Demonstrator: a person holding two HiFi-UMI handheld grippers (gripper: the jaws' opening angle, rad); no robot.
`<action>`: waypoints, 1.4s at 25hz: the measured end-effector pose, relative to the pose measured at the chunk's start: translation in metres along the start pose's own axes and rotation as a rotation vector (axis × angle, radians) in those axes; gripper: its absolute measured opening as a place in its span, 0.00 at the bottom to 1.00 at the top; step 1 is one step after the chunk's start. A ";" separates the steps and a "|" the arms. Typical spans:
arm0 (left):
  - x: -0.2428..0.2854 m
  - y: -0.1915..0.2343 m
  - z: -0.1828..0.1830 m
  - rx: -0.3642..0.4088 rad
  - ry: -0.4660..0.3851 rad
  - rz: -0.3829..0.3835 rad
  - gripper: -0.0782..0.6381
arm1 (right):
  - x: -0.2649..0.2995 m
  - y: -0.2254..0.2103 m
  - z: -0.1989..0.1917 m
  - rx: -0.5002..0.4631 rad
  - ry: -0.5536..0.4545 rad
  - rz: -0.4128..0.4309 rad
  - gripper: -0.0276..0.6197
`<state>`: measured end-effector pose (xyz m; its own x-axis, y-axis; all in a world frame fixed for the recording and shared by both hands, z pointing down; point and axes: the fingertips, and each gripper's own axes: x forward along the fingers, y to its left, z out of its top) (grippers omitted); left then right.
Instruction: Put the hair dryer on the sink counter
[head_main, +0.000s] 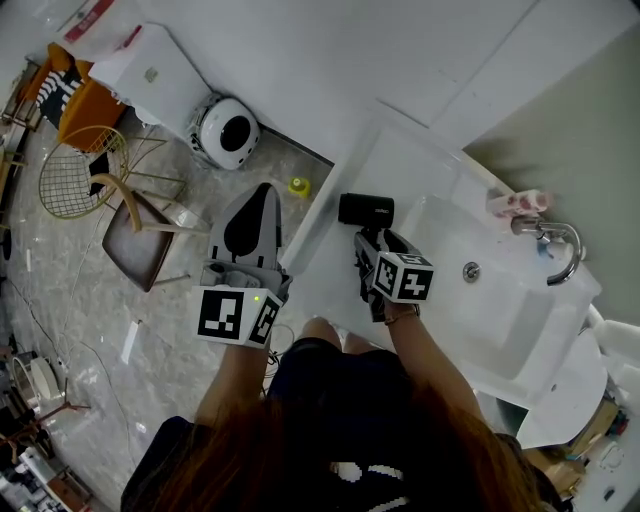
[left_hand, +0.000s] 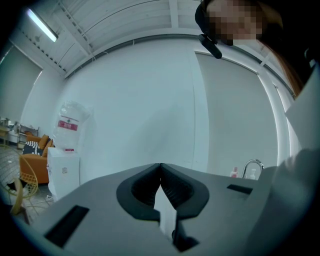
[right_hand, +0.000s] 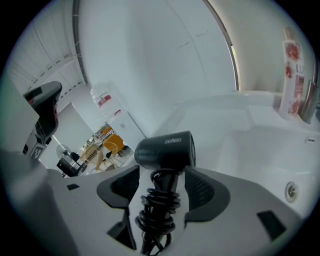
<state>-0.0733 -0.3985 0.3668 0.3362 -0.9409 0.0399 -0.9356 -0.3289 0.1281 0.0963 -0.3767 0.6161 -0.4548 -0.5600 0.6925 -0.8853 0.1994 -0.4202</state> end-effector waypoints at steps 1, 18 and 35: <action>0.001 -0.002 0.003 0.003 -0.007 0.000 0.13 | -0.007 -0.002 0.009 -0.006 -0.025 -0.003 0.51; 0.004 -0.053 0.087 0.079 -0.139 -0.033 0.13 | -0.247 0.044 0.217 -0.266 -0.809 0.084 0.07; -0.010 -0.080 0.117 0.104 -0.184 -0.063 0.13 | -0.323 0.071 0.228 -0.380 -0.964 0.070 0.07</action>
<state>-0.0142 -0.3723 0.2401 0.3782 -0.9138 -0.1481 -0.9226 -0.3852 0.0214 0.2027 -0.3654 0.2293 -0.3839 -0.9095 -0.1596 -0.9081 0.4032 -0.1133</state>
